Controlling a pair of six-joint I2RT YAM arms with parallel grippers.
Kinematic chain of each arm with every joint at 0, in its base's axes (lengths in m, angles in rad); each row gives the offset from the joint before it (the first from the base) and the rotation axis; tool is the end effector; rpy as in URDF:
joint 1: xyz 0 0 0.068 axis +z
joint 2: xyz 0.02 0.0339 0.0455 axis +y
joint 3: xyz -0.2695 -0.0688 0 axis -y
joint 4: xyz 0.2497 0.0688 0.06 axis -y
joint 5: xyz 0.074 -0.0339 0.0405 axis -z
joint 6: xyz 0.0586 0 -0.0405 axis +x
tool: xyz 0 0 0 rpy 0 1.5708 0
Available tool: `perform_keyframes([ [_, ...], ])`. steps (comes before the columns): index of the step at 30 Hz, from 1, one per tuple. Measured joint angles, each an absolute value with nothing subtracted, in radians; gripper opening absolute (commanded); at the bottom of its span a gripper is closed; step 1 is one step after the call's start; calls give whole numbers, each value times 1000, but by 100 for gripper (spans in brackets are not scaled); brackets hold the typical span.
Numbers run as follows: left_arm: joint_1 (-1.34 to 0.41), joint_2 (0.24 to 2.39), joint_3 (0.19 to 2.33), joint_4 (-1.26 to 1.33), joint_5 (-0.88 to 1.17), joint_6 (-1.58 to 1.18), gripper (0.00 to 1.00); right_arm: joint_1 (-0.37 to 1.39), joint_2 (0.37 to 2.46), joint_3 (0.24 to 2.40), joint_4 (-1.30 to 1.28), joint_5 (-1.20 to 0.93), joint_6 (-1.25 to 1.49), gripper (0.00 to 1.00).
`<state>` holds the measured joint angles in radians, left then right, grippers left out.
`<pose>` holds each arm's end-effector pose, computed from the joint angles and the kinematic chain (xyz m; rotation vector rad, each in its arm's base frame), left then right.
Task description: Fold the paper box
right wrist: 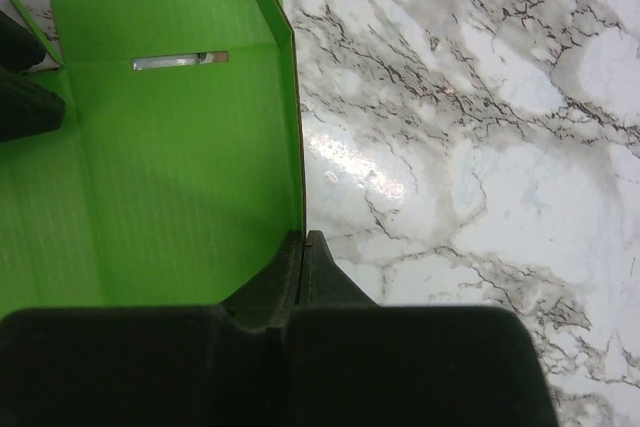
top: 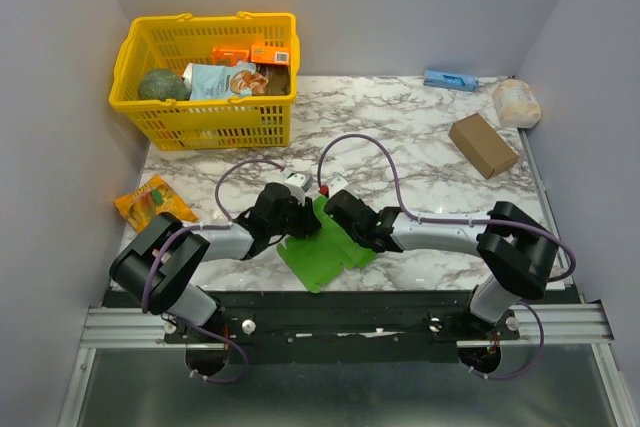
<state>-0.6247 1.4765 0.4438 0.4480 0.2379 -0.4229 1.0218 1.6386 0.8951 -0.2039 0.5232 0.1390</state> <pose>0.2217 -0.1769 0.1259 0.3721 2.2345 -0.8415 0.2001 0.2709 0.1562 -0.8188 2.2065 -0.1107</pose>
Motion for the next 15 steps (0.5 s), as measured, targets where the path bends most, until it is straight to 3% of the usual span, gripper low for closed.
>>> perform_keyframes([
  [4,-650,1508,450,477,210,-435,31,1022,1640,897,-219,540,139,0],
  [7,-675,1512,458,472,164,-444,41,1022,1640,897,-229,552,141,0],
  [10,-693,1504,463,458,120,-466,59,1022,1639,897,-228,561,142,1],
  [11,-698,1492,463,447,104,-475,69,1022,1639,897,-226,563,142,0],
  [15,-713,1386,445,361,21,-494,78,1024,1632,897,-214,586,140,1],
])
